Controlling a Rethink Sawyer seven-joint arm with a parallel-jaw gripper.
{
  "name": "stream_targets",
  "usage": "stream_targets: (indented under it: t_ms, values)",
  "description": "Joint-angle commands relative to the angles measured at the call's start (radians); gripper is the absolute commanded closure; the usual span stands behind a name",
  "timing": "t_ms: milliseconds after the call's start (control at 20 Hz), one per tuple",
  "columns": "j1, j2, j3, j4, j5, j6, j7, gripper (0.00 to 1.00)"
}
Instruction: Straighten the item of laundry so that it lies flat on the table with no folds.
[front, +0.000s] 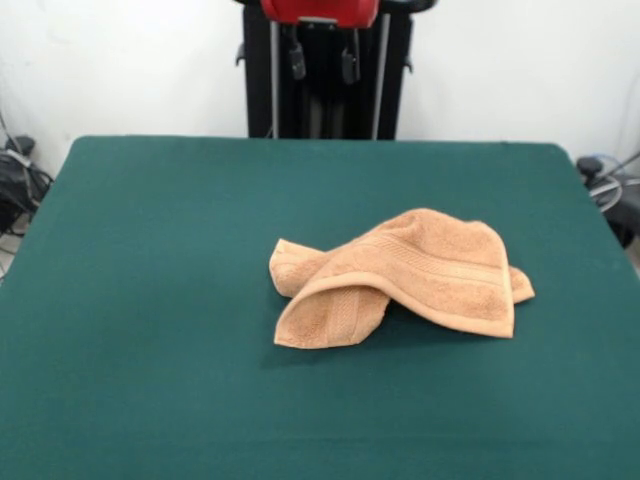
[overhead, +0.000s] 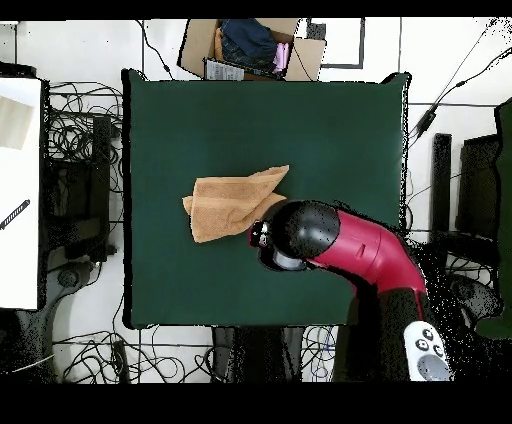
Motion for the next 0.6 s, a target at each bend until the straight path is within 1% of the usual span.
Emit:
stream_targets:
  t_ms: [50, 250, 450, 600]
  values:
    - [0.001, 0.030, 0.146, 0.049, 0.027, -0.234, 0.017, 0.00]
    - [0.007, 0.028, 0.147, 0.064, 0.020, -0.267, 0.042, 0.00]
    - [0.007, 0.045, 0.129, 0.035, -0.019, -0.314, 0.046, 0.00]
    - [0.005, 0.068, 0.130, 0.007, -0.019, -0.297, 0.040, 0.00]
